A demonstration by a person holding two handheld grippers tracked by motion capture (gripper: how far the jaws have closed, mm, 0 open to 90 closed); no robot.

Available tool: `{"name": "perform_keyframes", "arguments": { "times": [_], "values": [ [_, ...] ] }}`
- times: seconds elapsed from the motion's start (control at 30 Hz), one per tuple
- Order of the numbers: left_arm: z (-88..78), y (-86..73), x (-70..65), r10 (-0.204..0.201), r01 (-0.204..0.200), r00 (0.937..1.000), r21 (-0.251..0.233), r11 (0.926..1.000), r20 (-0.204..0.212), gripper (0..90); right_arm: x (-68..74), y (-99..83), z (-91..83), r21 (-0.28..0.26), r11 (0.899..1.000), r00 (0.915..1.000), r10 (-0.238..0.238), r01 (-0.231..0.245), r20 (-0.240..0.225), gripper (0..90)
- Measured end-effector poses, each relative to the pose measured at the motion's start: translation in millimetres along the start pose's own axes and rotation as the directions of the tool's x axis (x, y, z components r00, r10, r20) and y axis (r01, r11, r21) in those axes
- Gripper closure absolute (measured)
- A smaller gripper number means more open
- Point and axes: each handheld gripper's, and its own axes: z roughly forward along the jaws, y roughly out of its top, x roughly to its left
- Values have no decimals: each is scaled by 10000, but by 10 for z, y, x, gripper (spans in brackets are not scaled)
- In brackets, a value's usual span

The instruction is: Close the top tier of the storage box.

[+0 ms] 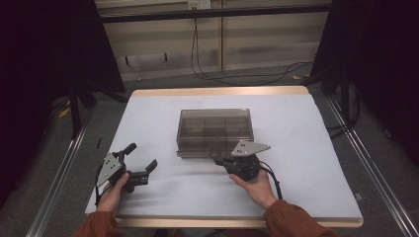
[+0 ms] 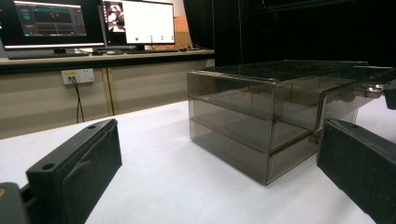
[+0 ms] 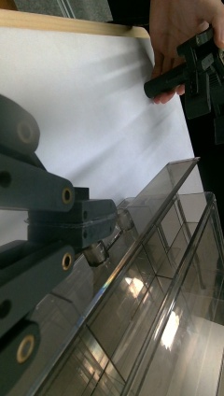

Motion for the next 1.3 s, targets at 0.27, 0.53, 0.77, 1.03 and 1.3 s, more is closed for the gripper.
{"name": "perform_keyframes", "arguments": {
  "times": [0.27, 0.53, 0.77, 1.03, 1.3],
  "values": [
    [1, 0, 0, -1, 1, 10000, 0, 10000, 2, 0, -11, 0, 9, -27, 10000, 10000, 27, -27, 19, 900],
    [1, 0, 0, -22, 22, 10000, 15, 10000, 16, 0, -41, 1, 19, -30, 10000, 10000, 52, -51, 59, 900],
    [1, 0, -1, -24, 24, 10000, 19, 10000, 16, 0, -49, 3, 29, -33, 9999, 9999, 137, -137, 87, 900],
    [2, 0, -1, -23, 23, 10000, 22, 10000, 13, 0, -70, 18, 48, -32, 9999, 9999, 107, -106, 86, 900],
    [1, 0, -1, -22, 22, 10000, 24, 10000, 14, 0, -97, 45, 71, -20, 10000, 9999, 38, -38, 100, 900]
  ]
}}
